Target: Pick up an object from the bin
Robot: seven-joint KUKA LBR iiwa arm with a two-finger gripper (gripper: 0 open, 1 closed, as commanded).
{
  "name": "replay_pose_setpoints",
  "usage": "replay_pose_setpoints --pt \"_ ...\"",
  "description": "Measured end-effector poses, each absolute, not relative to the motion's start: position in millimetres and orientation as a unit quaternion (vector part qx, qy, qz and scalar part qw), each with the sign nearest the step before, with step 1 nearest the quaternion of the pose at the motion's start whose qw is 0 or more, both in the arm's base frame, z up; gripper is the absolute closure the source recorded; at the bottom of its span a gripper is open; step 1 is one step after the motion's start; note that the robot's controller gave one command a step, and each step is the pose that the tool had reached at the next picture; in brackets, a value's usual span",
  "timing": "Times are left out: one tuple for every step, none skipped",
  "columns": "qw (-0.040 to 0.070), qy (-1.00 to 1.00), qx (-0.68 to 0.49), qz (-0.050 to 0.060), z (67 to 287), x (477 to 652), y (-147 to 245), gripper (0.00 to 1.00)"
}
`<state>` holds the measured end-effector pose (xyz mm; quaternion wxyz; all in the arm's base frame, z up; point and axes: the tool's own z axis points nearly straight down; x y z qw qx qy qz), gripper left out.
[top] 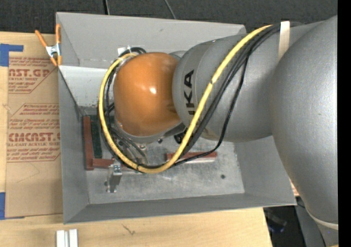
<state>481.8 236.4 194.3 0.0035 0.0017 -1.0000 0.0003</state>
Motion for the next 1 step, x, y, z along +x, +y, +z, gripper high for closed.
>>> replay_pose_setpoints --pt "0.000 -1.000 0.000 -0.001 197.9 484.1 235.2 0.00"
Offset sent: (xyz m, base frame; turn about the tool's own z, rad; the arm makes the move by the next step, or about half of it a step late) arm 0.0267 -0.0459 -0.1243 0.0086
